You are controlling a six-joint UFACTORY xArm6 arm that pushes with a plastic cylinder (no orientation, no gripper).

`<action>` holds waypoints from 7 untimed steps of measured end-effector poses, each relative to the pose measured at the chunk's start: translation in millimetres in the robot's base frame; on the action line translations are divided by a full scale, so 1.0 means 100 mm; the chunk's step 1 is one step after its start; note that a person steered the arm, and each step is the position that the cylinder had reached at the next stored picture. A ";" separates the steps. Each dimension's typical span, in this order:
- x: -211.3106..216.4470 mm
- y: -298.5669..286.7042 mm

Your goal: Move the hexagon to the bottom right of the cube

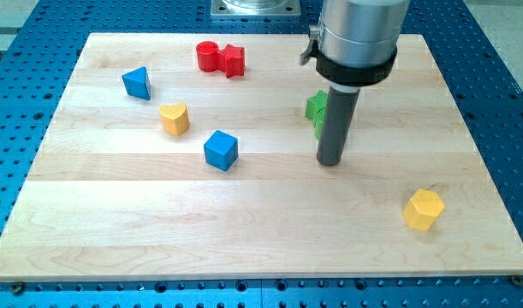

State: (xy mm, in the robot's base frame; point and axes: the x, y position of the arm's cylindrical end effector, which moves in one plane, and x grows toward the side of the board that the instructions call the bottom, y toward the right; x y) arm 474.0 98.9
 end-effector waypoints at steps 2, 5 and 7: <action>0.18 2.00; 1.06 0.28; 0.39 -0.11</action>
State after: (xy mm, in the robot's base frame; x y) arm 512.7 87.6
